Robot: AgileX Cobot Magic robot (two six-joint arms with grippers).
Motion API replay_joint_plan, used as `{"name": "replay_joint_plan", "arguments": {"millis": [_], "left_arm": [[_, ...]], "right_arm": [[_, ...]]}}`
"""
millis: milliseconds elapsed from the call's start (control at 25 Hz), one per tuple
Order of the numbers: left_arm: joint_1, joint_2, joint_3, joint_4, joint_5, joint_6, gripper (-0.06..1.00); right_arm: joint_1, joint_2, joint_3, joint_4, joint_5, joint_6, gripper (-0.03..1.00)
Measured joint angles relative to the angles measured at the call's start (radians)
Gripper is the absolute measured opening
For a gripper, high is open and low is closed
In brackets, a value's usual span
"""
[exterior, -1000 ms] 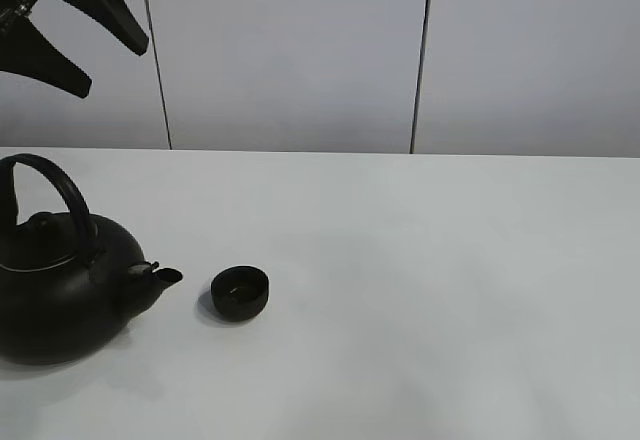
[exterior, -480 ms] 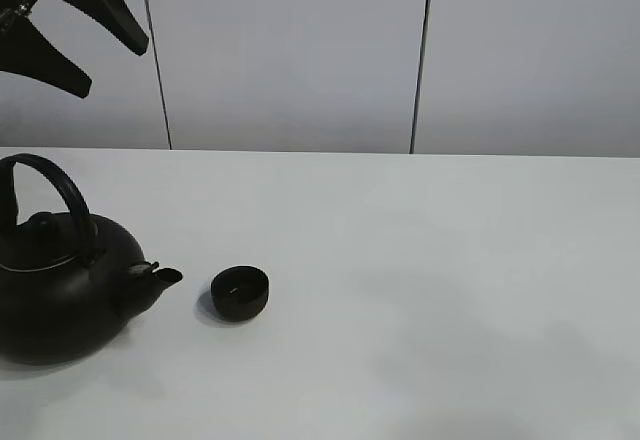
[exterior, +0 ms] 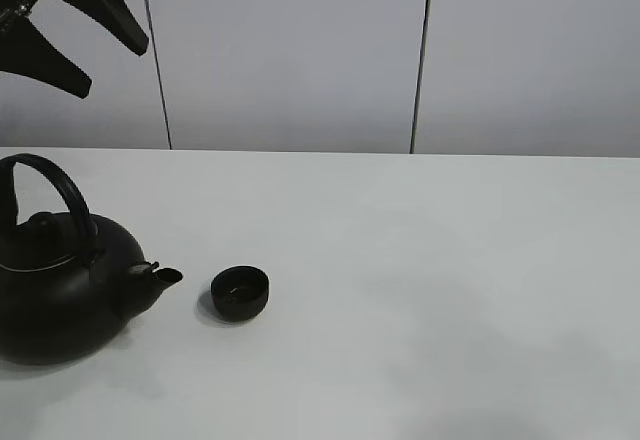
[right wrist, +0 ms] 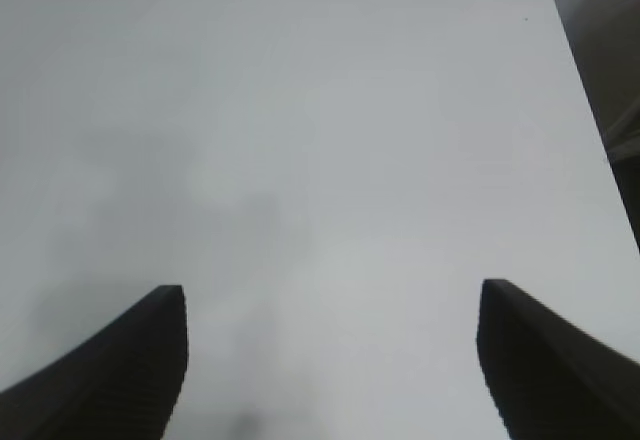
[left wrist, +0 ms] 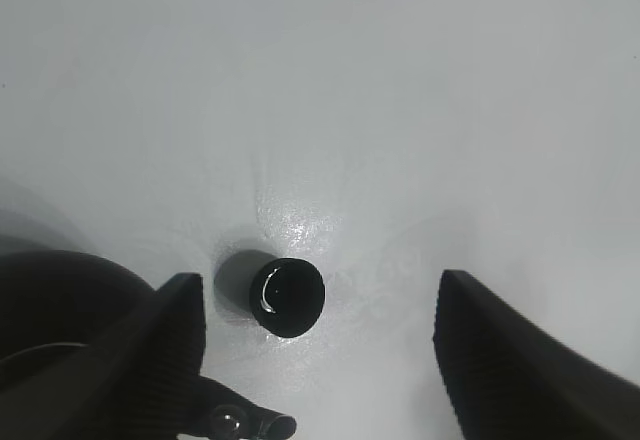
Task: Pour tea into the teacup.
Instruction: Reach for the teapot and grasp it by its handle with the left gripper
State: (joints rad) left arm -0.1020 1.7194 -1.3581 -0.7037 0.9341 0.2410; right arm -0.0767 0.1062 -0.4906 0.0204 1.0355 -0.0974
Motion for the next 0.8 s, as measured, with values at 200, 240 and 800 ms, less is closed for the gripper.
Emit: {"name": "replay_joint_plan", "arguments": {"millis": [200,240,800], "left_arm": [[0.0,0.0,0.0,0.0,0.0,0.0,0.48],[0.0,0.0,0.0,0.0,0.0,0.0,0.48],[0.0,0.0,0.0,0.0,0.0,0.0,0.48]], "right_arm": [[0.0,0.0,0.022,0.0,0.041,0.003,0.55],[0.0,0.0,0.022,0.0,0.042,0.003,0.55],[0.0,0.0,0.022,-0.003,0.042,0.019,0.55]]}}
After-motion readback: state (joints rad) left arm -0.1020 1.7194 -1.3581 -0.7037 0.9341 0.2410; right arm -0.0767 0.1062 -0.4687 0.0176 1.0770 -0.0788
